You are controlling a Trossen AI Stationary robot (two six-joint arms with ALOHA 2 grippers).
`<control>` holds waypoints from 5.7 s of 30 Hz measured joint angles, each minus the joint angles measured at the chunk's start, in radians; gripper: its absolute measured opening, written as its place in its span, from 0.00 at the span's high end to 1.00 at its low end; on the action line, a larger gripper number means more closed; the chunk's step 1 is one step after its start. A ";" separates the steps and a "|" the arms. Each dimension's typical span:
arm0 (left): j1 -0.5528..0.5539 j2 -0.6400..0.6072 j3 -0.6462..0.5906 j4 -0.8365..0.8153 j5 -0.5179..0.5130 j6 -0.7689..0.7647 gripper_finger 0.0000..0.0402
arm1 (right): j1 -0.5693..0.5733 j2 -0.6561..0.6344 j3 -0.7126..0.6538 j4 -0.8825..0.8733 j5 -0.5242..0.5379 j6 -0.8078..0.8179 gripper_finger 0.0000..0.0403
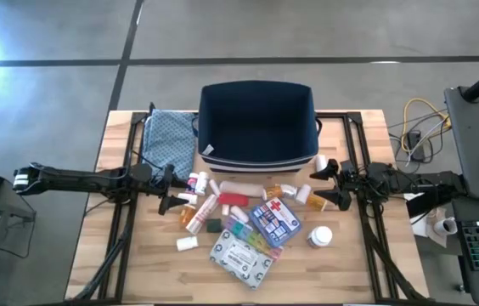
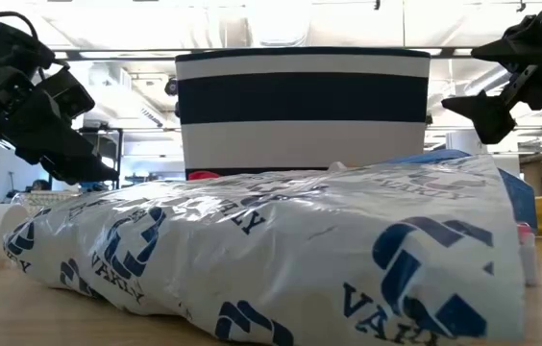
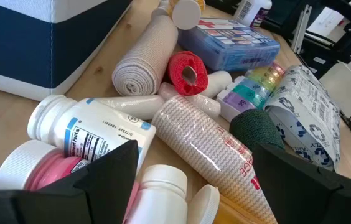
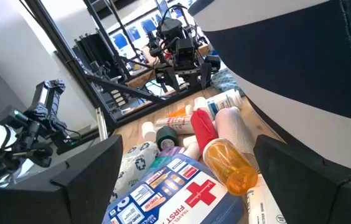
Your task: Pick & place medical supplies in basket/bin
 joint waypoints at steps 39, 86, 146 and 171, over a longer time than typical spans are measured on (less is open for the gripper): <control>0.000 0.000 0.000 0.000 0.000 0.000 0.27 | 0.000 0.001 0.000 0.000 0.000 0.000 0.13; 0.000 0.000 0.000 0.000 0.000 0.000 0.27 | 0.000 0.000 0.000 0.000 0.000 0.000 0.13; 0.000 0.000 0.000 0.000 0.000 0.000 0.27 | 0.000 0.539 0.146 -0.250 0.189 0.931 0.19; 0.000 0.000 0.000 0.000 0.000 0.000 0.27 | -0.239 1.234 0.529 -0.791 0.497 0.751 0.19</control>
